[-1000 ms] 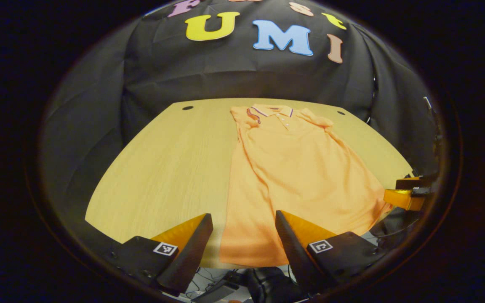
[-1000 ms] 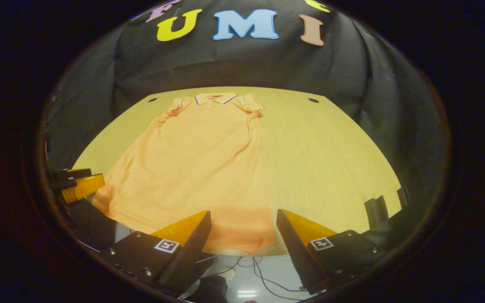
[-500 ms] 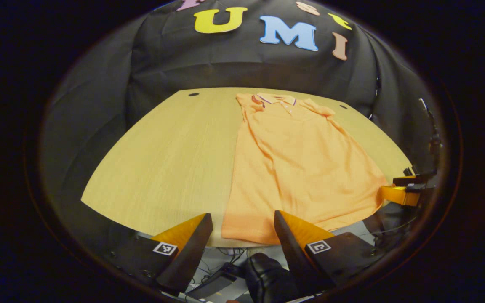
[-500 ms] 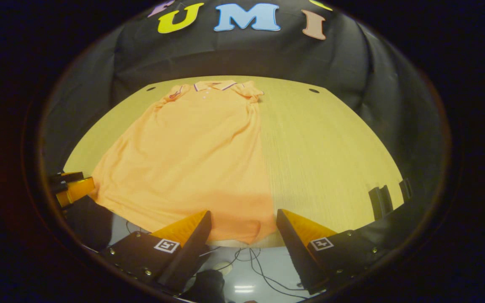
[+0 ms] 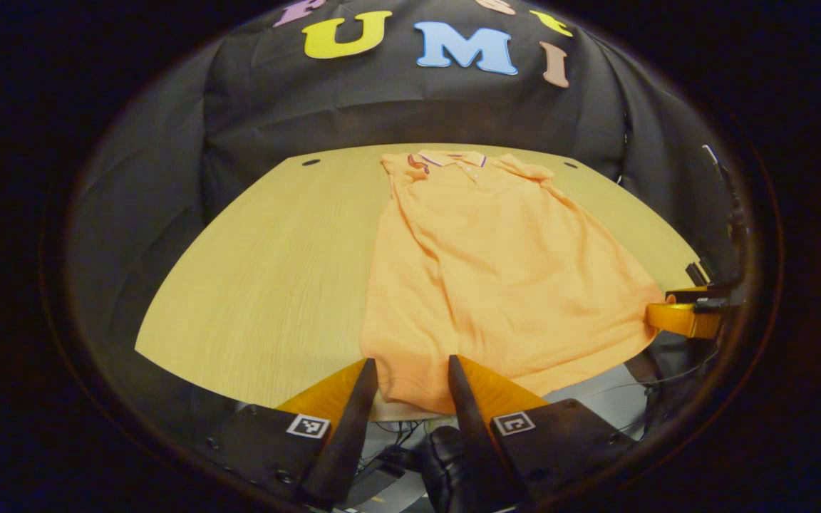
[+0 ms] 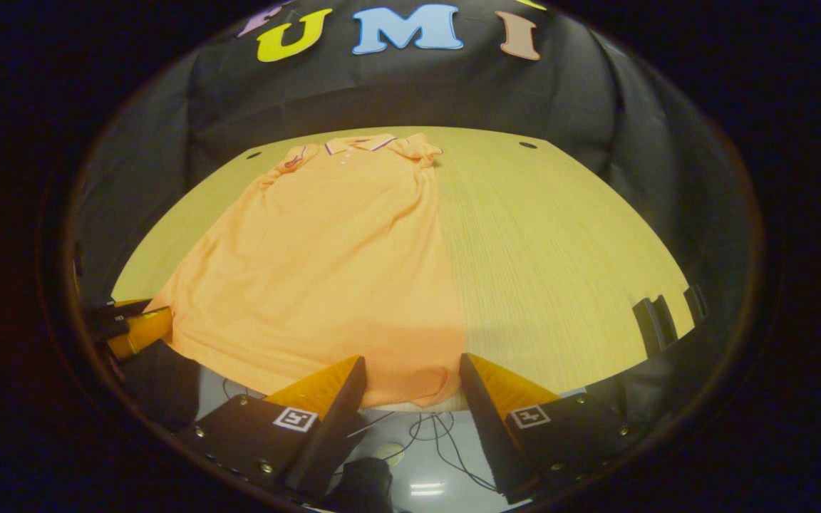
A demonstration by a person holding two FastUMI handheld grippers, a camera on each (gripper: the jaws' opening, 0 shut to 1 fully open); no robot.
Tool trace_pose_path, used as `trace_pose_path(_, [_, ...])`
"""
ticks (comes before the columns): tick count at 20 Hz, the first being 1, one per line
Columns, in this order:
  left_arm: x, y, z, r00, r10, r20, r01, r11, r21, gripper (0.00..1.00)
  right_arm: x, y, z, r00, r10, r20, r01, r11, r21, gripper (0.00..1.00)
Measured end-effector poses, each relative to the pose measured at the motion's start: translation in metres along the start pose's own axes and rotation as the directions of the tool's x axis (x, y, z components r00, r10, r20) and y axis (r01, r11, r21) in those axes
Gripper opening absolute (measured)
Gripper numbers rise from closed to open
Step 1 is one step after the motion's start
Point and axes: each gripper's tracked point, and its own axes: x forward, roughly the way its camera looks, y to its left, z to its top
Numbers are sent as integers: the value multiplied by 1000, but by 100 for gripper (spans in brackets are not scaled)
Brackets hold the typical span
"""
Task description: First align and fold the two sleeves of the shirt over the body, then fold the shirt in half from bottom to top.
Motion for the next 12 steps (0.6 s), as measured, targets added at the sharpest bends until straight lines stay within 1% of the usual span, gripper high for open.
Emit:
trace_pose_path(1, [3, -2, 0, 1000, 0, 5, 0, 1000, 1, 61, 1, 1, 2, 1000, 5, 4, -5, 1000, 2, 76])
trace_pose_path(2, [4, -4, 2, 1000, -1, 9, 1, 1000, -5, 39, 1, 3, 1, 1000, 9, 4, -9, 1000, 4, 56])
trace_pose_path(3, [4, -5, 2, 1000, 4, 12, -4, 1000, -9, 27, 1, 4, 1, 1000, 17, 4, -17, 1000, -2, 51])
trace_pose_path(4, [3, -6, 2, 1000, 5, 9, -5, 1000, -4, 12, 0, 4, 0, 1000, 19, 5, -19, 1000, 5, 42])
trace_pose_path(5, [5, -7, 2, 1000, 9, 11, -9, 1000, -1, 12, 0, 5, 0, 1000, 24, 0, -24, 1000, 3, 32])
trace_pose_path(6, [5, -8, 4, 1000, 5, 6, -4, 1000, -5, 7, 1, 4, 1, 1000, 31, 0, -31, 1000, -2, 30])
trace_pose_path(7, [6, -10, 4, 1000, -3, 1, 4, 1000, -11, 6, 3, 2, 4, 1000, 28, 4, -28, 998, 49, 29])
trace_pose_path(8, [6, -9, 4, 1000, -1, -5, 1, 1000, -23, 6, 1, 8, 2, 999, 51, -8, -50, 995, 81, 2])
trace_pose_path(10, [3, -5, 6, 1000, 12, -15, -12, 998, -57, 6, -1, 9, 8, 997, 73, -5, -72, 990, 118, 2])
trace_pose_path(12, [-4, -5, 14, 1000, 14, -8, -14, 995, -95, 6, -8, 7, 23, 996, 82, 31, -85, 990, 112, 2])
